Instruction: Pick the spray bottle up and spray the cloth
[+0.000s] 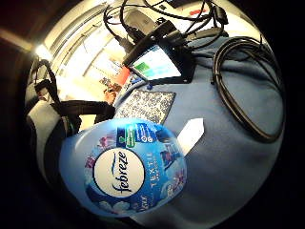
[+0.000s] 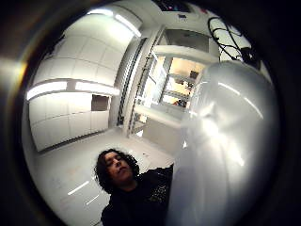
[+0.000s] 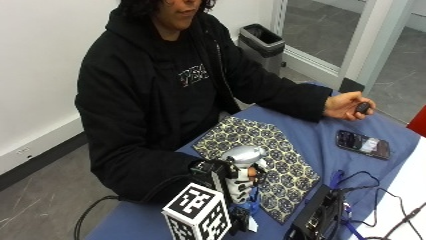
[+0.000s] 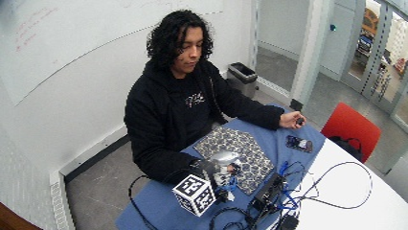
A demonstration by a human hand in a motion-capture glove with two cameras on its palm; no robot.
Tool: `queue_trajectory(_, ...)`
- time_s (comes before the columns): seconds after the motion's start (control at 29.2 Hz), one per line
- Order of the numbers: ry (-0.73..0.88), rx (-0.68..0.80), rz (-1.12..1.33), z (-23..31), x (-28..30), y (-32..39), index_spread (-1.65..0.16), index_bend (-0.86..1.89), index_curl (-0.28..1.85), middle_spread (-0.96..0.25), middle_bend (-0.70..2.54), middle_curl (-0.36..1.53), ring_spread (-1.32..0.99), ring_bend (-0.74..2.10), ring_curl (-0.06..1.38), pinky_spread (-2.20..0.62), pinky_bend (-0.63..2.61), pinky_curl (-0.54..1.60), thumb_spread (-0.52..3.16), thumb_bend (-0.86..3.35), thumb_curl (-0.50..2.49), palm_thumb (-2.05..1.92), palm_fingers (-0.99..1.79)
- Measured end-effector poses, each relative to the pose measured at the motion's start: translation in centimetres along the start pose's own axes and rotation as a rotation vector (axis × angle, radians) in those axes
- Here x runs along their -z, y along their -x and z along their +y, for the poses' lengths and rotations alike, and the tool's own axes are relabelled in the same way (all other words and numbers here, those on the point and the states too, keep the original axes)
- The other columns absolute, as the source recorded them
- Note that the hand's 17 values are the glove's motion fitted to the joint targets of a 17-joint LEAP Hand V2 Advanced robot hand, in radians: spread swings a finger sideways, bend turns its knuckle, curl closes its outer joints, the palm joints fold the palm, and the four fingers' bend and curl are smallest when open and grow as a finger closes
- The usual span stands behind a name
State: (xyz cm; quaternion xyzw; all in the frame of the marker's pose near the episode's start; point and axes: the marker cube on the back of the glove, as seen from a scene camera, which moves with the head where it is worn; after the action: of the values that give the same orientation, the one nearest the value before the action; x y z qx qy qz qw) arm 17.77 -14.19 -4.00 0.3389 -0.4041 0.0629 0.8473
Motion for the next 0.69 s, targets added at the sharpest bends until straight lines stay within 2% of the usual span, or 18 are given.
queue_trajectory(0.21, 0.021, 0.004, 0.035, 0.7, -0.5, 0.8, -0.26, 0.18, 0.43, -0.19, 0.74, 0.58, -0.21, 0.85, 0.53, -0.31, 0.6, 0.45, 0.84, -0.02, 0.56, 1.02, 1.38)
queue_trajectory(0.34, 0.094, 0.012, 0.108, 1.8, -1.1, 2.4, -0.25, 0.19, 0.45, -0.18, 0.74, 0.59, -0.21, 0.84, 0.53, -0.31, 0.61, 0.45, 0.82, -0.02, 0.57, 1.03, 1.36)
queue_trajectory(0.48, 0.215, 0.015, 0.23, 3.5, -2.6, 4.1, -0.25, 0.19, 0.46, -0.18, 0.75, 0.59, -0.21, 0.85, 0.52, -0.3, 0.61, 0.45, 0.8, -0.02, 0.59, 1.04, 1.36)
queue_trajectory(0.69, 0.499, 0.042, 0.51, 5.7, -4.6, 6.6, -0.25, 0.19, 0.48, -0.18, 0.75, 0.59, -0.21, 0.84, 0.52, -0.3, 0.61, 0.45, 0.78, -0.02, 0.6, 1.04, 1.35)
